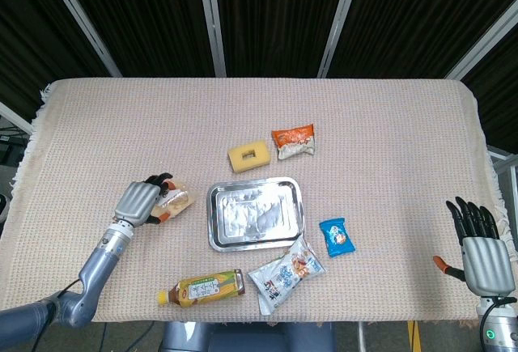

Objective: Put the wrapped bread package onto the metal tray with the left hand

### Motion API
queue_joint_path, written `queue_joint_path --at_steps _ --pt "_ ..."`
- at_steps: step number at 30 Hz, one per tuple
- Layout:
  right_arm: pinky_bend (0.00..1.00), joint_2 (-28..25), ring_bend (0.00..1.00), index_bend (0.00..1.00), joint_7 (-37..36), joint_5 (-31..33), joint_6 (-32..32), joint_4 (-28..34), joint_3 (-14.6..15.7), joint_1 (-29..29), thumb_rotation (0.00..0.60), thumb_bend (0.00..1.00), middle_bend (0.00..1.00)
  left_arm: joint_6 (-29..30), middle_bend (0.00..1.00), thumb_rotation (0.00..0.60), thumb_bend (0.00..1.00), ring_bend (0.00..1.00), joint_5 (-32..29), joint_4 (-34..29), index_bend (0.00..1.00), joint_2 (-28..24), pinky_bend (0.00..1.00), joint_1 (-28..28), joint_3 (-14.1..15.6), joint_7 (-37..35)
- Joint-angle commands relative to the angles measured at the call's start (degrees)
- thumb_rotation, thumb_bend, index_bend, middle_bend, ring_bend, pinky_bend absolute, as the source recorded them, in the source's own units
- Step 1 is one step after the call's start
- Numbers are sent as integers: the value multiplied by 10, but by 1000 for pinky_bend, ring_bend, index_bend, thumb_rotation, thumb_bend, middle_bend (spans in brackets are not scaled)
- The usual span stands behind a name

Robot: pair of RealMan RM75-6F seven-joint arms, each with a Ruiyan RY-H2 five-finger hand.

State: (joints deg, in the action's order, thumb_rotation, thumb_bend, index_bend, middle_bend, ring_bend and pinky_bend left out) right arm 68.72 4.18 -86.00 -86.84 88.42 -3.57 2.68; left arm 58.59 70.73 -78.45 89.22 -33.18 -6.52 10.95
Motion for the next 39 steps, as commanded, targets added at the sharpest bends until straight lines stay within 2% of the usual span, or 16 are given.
queue_joint_path --at_steps 1,8,13,19,22,23,25,27,29,32,39 --pt "56 0 0 46 -1 0 -1 0 0 -1 600 68 12 29 251 600 418 286 34 20 612 10 588 8 -4 -41" --pt "56 0 0 46 -4 -3 -2 -3 0 -1 600 68 12 74 281 600 418 297 83 -26 629 -7 594 2 -23 -78" --pt "56 1 0 46 -6 -6 -1 -4 1 0 600 69 12 55 284 600 416 292 94 -67 628 -9 593 -22 -33 -71" --pt "56 -1 0 46 -8 -7 -8 -4 1 -3 600 69 12 33 286 600 417 288 88 -71 615 34 589 -62 -53 -36" --pt "56 -3 0 46 -9 -8 -11 -2 1 -5 600 69 12 13 264 600 418 276 81 -57 546 62 571 -83 -55 -14" --pt "56 -4 0 47 -9 -9 -12 -1 2 -5 600 69 12 2 240 600 417 261 75 -51 497 72 554 -90 -56 -7" --pt "56 -4 0 47 -9 -11 -14 -1 2 -6 600 69 12 -20 142 600 364 172 58 -43 345 87 423 -102 -55 8" --pt "56 -5 0 47 -9 -11 -15 0 2 -7 600 69 12 -53 22 600 204 33 31 -50 105 84 149 -113 -51 29" --pt "55 -6 0 47 -9 -10 -15 0 3 -8 600 69 12 -69 0 600 106 0 12 -62 7 78 30 -118 -51 45" --pt "55 -6 0 46 -11 -8 -17 -1 4 -11 600 69 13 -55 0 600 46 0 9 -76 0 69 0 -116 -52 61" --pt "55 -5 0 47 -13 -7 -13 -4 1 -9 600 69 12 16 0 600 67 0 15 -128 0 9 0 -75 -39 97"
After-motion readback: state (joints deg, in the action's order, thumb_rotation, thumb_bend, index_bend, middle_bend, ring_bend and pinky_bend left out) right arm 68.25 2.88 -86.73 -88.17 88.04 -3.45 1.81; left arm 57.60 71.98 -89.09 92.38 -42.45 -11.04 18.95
